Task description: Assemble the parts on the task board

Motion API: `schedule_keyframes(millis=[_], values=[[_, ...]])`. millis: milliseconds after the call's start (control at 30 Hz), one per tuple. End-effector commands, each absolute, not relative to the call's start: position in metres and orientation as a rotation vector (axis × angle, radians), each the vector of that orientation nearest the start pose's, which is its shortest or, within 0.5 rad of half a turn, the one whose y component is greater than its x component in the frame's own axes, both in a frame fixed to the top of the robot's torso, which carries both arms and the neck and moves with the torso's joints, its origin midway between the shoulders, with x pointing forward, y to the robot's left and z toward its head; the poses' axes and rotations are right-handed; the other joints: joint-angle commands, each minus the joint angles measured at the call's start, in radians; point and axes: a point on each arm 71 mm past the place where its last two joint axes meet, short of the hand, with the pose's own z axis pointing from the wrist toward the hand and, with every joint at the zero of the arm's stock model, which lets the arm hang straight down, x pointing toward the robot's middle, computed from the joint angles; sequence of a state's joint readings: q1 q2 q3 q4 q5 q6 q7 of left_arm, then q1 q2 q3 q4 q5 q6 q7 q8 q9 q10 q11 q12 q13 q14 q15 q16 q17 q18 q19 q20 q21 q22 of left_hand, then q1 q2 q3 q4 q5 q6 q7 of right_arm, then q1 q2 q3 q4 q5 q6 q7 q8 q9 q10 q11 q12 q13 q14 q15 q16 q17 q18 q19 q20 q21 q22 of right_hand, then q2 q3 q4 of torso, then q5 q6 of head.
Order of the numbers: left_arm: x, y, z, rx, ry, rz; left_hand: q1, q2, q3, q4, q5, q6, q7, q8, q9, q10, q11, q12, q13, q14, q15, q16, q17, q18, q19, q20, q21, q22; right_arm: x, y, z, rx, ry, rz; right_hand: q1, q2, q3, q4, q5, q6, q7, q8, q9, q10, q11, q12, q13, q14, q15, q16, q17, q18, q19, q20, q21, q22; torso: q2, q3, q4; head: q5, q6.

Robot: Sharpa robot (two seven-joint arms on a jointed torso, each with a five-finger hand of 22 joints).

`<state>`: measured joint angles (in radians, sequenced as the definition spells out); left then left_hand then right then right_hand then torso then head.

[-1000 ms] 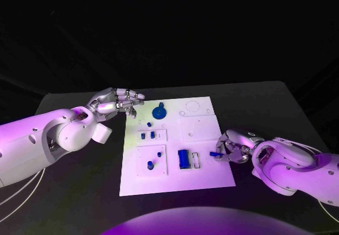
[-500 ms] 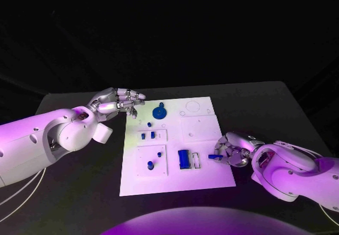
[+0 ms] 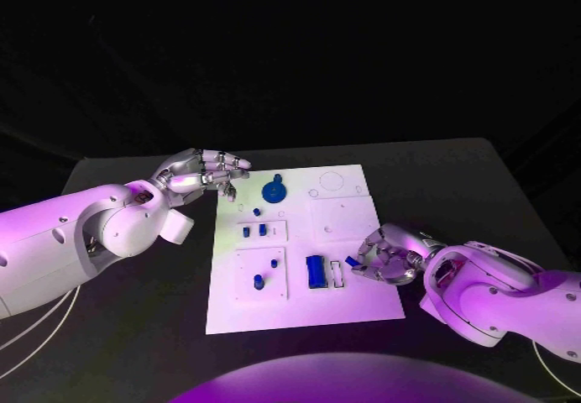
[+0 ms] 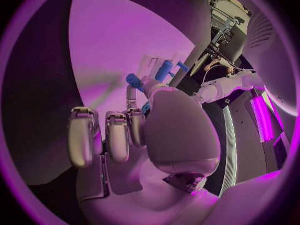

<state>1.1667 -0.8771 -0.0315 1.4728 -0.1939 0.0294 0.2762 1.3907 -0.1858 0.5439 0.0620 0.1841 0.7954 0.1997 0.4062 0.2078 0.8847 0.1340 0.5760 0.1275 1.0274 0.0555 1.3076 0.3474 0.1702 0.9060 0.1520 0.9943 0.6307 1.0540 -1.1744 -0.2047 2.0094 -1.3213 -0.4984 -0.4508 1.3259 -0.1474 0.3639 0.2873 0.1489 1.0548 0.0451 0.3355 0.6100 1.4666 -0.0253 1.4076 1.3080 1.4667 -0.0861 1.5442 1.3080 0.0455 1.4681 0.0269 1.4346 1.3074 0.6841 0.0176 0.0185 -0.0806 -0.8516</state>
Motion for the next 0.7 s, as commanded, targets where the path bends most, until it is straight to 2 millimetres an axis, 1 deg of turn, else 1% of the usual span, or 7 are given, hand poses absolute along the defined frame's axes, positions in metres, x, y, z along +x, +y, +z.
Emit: schedule_keyframes(millis=[33, 133, 167, 233, 433, 533, 700], values=[[0.48, 0.217, -0.198, -0.901, 1.755, -1.669, -0.006, 0.001, 0.004, -0.001, 0.006, -0.007, 0.001, 0.004, 0.001, -0.003, -0.001, 0.004, -0.001, 0.0, 0.004, -0.003, -0.002, 0.015, 0.004, 0.004, -0.005, -0.001, 0.332, -0.233, -0.253, 0.329, 1.986, 0.57, -0.018, -0.001, 0.008, 0.001, -0.002, 0.009, 0.001, 0.001, 0.048, 0.055, -0.002, 0.003, 0.174, 0.091, -0.002, 0.001, 0.195, -0.019, 0.064, -0.006, 0.005, 0.228, 0.0, 0.0004, -0.0002, -0.001, -0.003], [0.48, 0.217, -0.198, -0.9, 1.757, -1.671, -0.006, 0.001, 0.004, -0.001, 0.006, -0.007, 0.001, 0.004, 0.001, -0.003, -0.001, 0.004, -0.001, 0.0, 0.004, -0.003, -0.002, 0.015, 0.004, 0.004, -0.005, -0.001, 0.332, -0.228, -0.256, 0.327, 2.015, 0.574, -0.039, -0.003, 0.012, 0.001, -0.002, 0.011, 0.002, 0.002, 0.052, 0.056, -0.002, 0.004, 0.175, 0.091, -0.002, 0.001, 0.196, -0.019, 0.064, -0.005, 0.005, 0.228, 0.001, 0.0009, 0.0004, -0.001, -0.003], [0.48, 0.216, -0.198, -0.9, 1.759, -1.671, -0.006, 0.001, 0.004, -0.001, 0.006, -0.007, 0.001, 0.004, 0.001, -0.003, -0.001, 0.004, -0.001, 0.0, 0.004, -0.003, -0.002, 0.015, 0.004, 0.004, -0.005, -0.001, 0.333, -0.226, -0.257, 0.326, 2.031, 0.575, -0.058, -0.005, 0.015, 0.002, -0.003, 0.011, 0.002, 0.002, 0.054, 0.056, -0.002, 0.005, 0.175, 0.091, -0.001, 0.001, 0.196, -0.019, 0.063, -0.005, 0.004, 0.228, 0.001, 0.0012, 0.0002, -0.001, -0.004], [0.48, 0.216, -0.198, -0.9, 1.76, -1.672, -0.006, 0.001, 0.004, -0.001, 0.006, -0.007, 0.001, 0.004, 0.001, -0.003, -0.001, 0.004, -0.001, 0.0, 0.004, -0.003, -0.002, 0.015, 0.004, 0.004, -0.005, -0.001, 0.333, -0.224, -0.259, 0.326, 2.046, 0.577, -0.068, -0.005, 0.017, 0.002, -0.003, 0.012, 0.002, 0.002, 0.055, 0.057, -0.002, 0.005, 0.175, 0.091, -0.001, 0.001, 0.196, -0.019, 0.063, -0.005, 0.004, 0.228, 0.0, 0.0005, 0.0005, -0.001, -0.005], [0.48, 0.217, -0.198, -0.9, 1.763, -1.673, -0.006, 0.001, 0.004, -0.001, 0.006, -0.007, 0.001, 0.004, 0.001, -0.003, -0.001, 0.004, -0.001, 0.0, 0.004, -0.003, -0.002, 0.015, 0.004, 0.004, -0.005, -0.001, 0.332, -0.217, -0.265, 0.327, 2.079, 0.588, -0.098, -0.006, 0.023, 0.002, -0.003, 0.016, 0.001, 0.004, 0.06, 0.058, -0.002, 0.008, 0.177, 0.091, -0.001, 0.001, 0.197, -0.019, 0.064, -0.005, 0.005, 0.228, 0.001, 0.0009, 0.0008, 0.0, -0.007], [0.479, 0.217, -0.198, -0.9, 1.763, -1.673, -0.006, 0.001, 0.004, -0.001, 0.006, -0.007, 0.001, 0.004, 0.001, -0.003, -0.001, 0.004, -0.001, 0.0, 0.004, -0.003, -0.002, 0.015, 0.004, 0.004, -0.005, -0.001, 0.332, -0.215, -0.266, 0.326, 2.089, 0.59, -0.112, -0.006, 0.025, 0.002, -0.003, 0.018, 0.001, 0.005, 0.062, 0.058, -0.003, 0.008, 0.178, 0.091, -0.002, 0.001, 0.197, -0.019, 0.064, -0.005, 0.006, 0.228, 0.0, 0.0001, 0.0006, 0.001, -0.009], [0.479, 0.217, -0.198, -0.9, 1.765, -1.673, -0.006, 0.001, 0.004, -0.001, 0.006, -0.007, 0.001, 0.004, 0.001, -0.003, -0.001, 0.004, -0.001, 0.0, 0.004, -0.003, -0.002, 0.015, 0.004, 0.004, -0.005, -0.001, 0.333, -0.214, -0.268, 0.326, 2.1, 0.584, -0.126, -0.005, 0.028, 0.003, -0.003, 0.022, 0.0, 0.006, 0.065, 0.06, -0.003, 0.011, 0.179, 0.091, -0.002, 0.001, 0.197, -0.019, 0.064, -0.005, 0.006, 0.228, 0.0, 0.0, 0.0006, 0.002, -0.01]])
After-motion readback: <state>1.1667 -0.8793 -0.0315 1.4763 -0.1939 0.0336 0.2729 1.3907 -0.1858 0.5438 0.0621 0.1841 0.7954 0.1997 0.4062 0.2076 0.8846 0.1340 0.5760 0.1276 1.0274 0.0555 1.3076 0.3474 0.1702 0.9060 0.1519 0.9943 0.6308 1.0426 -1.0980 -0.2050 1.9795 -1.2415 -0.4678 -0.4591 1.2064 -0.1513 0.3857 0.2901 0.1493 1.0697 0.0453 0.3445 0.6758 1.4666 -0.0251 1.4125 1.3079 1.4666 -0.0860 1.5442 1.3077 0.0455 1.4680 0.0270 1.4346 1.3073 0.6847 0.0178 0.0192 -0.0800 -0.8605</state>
